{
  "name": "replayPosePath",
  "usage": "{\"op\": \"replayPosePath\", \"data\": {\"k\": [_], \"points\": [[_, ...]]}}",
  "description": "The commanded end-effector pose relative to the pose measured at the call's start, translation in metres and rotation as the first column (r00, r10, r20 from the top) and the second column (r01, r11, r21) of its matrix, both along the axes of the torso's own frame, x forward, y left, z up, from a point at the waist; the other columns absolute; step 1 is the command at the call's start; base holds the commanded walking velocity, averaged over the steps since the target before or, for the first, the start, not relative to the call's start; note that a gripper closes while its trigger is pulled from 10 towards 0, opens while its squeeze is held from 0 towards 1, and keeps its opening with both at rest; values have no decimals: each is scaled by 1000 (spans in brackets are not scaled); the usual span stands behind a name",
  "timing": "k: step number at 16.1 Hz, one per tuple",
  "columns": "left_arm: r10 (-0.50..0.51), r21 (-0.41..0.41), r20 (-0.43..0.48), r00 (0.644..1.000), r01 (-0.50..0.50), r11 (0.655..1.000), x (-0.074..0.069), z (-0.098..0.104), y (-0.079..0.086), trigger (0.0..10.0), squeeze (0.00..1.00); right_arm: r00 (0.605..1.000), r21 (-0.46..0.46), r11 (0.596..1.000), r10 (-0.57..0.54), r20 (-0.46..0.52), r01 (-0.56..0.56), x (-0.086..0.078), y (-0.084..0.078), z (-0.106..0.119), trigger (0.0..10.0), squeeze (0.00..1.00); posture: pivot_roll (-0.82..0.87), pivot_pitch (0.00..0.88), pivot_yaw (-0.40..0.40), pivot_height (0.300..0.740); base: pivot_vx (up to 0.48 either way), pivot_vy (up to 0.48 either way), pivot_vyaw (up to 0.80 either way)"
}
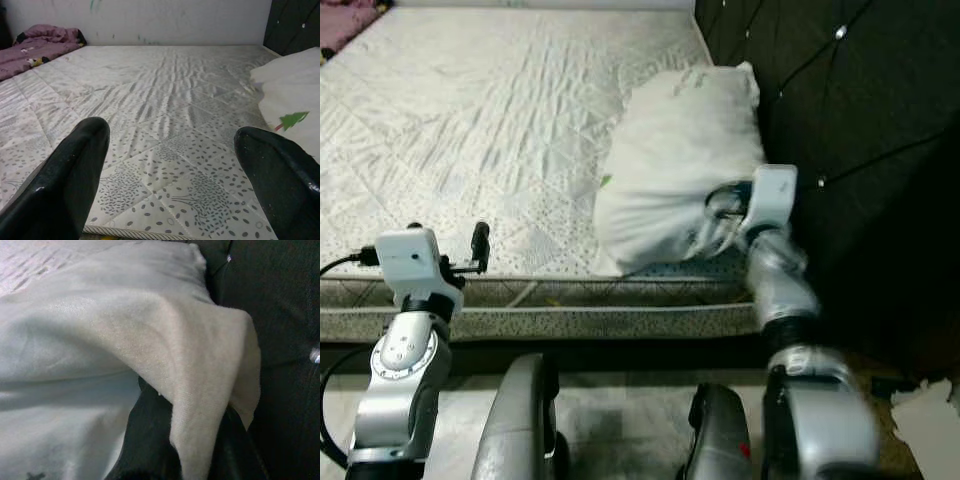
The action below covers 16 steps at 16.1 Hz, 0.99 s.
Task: Clean up the room
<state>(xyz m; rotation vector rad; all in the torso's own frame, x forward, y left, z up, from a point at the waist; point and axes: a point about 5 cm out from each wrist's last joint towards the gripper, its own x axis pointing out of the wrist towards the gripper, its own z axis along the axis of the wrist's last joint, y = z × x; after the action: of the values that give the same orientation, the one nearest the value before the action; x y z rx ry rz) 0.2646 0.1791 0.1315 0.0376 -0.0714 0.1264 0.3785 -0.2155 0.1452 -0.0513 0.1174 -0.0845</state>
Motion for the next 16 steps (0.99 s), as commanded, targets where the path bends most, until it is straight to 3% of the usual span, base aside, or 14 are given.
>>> {"op": "replayPosePath", "data": {"k": [1, 3, 4, 5, 6, 10, 12, 15, 16], "points": [[2, 4, 0, 1000, -2, 1000, 1, -1, 0, 10000, 0, 998, -5, 999, -45, 54, 46, 12, -20, 32, 0, 0, 141, 8, -23, 571, 0, 0, 0], [17, 4, -3, 1000, -17, 1000, 0, -2, 3, 10000, 0, 989, -69, 988, -136, 63, 141, 17, -54, 67, 0, 0, 150, 6, -31, 571, 0, 0, 0], [20, 5, -4, 1000, -20, 1000, 0, -2, 3, 10000, 0, 985, -71, 984, -160, 70, 164, 17, -61, 72, 0, 0, 155, 7, -34, 571, 0, 0, 0], [31, 5, -2, 1000, -31, 999, -2, -1, 4, 10000, 0, 968, -67, 967, -240, 78, 246, 12, -83, 85, 0, 0, 161, 9, -38, 571, 0, 0, 0], [41, 7, -5, 999, -41, 999, -4, -2, 6, 10000, 0, 957, -65, 956, -279, 83, 285, 8, -95, 89, 0, 0, 166, 13, -39, 571, 0, 0, 0], [45, 12, -12, 999, -45, 999, -6, -4, 8, 10000, 0, 926, -67, 926, -365, 92, 372, -4, -124, 98, 0, 0, 167, 22, -36, 571, 0, 0, 0], [40, 12, -13, 999, -40, 999, -5, -3, 7, 10000, 0, 945, -80, 942, -323, 45, 326, -5, -120, 80, 0, 0, 157, 25, -34, 571, 0, 0, 0], [26, 9, -19, 999, -26, 1000, -6, -5, 3, 10000, 0, 964, -54, 966, -255, -67, 252, -7, -101, 34, 0, 0, 156, 28, -25, 571, 0, 0, 0], [22, 11, -20, 1000, -22, 1000, -6, -4, 3, 10000, 0, 966, -41, 972, -236, -101, 233, -9, -93, 19, 3373, 0, 156, 28, -25, 571, 0, 0, 0]]}}
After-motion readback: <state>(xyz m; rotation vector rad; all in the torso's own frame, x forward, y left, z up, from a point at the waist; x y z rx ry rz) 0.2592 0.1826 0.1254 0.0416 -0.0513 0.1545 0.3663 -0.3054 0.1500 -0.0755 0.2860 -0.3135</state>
